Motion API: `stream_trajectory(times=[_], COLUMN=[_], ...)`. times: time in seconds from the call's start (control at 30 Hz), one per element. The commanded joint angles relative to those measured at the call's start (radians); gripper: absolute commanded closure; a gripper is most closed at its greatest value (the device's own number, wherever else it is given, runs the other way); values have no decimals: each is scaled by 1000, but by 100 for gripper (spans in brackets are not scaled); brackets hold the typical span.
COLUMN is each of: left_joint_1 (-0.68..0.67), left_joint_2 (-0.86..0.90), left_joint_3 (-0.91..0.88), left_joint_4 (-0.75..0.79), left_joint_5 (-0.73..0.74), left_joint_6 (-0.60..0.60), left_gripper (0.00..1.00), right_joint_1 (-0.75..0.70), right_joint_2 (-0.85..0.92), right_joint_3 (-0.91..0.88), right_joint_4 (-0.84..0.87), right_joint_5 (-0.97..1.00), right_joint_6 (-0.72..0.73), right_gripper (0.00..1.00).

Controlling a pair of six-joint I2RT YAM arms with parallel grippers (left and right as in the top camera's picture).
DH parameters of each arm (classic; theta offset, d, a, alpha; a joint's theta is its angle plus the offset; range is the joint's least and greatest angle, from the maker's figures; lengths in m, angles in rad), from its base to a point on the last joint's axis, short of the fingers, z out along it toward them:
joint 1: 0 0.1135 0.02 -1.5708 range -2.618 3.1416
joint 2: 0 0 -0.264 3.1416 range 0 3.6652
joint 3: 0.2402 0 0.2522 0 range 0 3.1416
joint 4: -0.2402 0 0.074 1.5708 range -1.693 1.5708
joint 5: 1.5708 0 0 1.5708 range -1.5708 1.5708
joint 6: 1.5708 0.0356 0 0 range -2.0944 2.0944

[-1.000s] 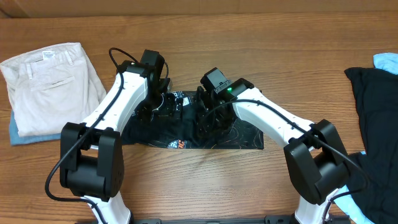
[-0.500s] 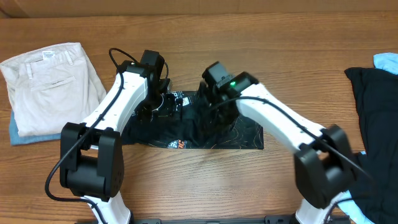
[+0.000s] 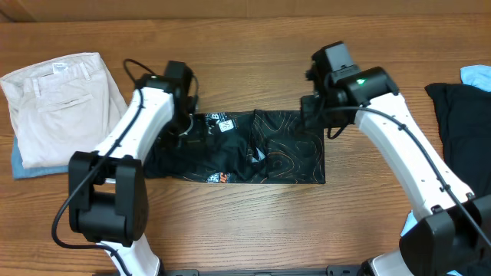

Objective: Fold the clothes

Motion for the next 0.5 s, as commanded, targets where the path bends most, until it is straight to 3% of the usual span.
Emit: stream_trajectory(times=[0.0, 0.47], left_joint_1=[74, 216], left_joint_2=[-21, -21], left_joint_3=[14, 14], left_joint_4=[-13, -40], left_joint_5=[-15, -13], left_joint_6=[-25, -10], left_gripper=[0, 0], right_joint_1=[-10, 182], right_joint_2=[39, 271], right_joint_3=[-51, -144], right_joint_4=[5, 120], right_joint_5=[-32, -222], right_joint_6=[5, 13], right_gripper=[62, 63])
